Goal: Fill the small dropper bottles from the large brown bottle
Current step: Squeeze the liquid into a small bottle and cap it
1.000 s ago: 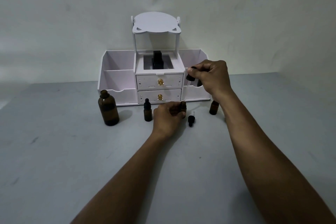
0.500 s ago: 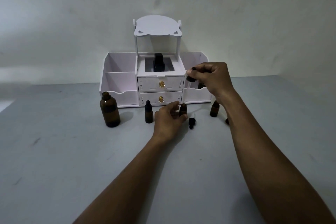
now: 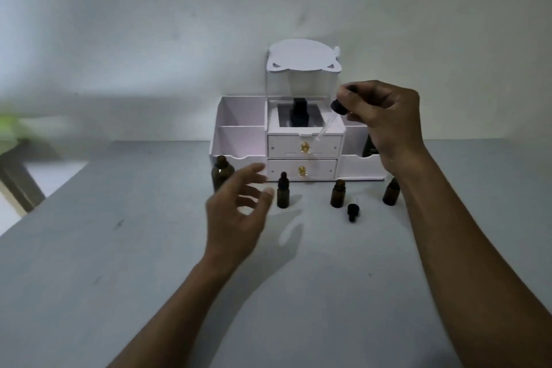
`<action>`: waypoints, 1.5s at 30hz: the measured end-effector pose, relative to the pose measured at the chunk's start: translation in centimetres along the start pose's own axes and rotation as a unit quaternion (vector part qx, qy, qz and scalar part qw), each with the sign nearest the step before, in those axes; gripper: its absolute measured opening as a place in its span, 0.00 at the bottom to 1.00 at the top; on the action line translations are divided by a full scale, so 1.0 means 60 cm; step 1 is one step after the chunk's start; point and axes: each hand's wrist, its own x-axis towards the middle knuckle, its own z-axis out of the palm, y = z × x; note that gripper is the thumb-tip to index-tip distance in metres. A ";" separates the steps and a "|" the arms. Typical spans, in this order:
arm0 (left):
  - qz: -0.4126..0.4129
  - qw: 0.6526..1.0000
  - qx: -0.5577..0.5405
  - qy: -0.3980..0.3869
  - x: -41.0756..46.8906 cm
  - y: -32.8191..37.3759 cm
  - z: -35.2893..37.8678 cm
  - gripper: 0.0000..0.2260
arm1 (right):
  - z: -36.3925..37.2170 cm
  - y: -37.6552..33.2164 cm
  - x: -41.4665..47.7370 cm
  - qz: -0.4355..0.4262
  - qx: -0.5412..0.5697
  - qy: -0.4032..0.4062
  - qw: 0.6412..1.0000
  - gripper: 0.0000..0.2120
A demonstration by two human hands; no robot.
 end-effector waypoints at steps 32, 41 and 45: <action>-0.156 0.982 0.001 -0.109 0.070 -0.161 -0.108 0.23 | 0.228 0.043 -0.029 -0.006 0.018 -0.093 0.995 0.04; -0.154 0.981 0.027 -0.113 0.072 -0.160 -0.103 0.22 | 0.269 0.093 -0.050 0.018 -0.084 -0.192 0.978 0.09; -0.146 0.983 0.031 -0.108 0.073 -0.163 -0.103 0.22 | 0.274 0.111 -0.061 0.026 -0.112 -0.200 0.973 0.08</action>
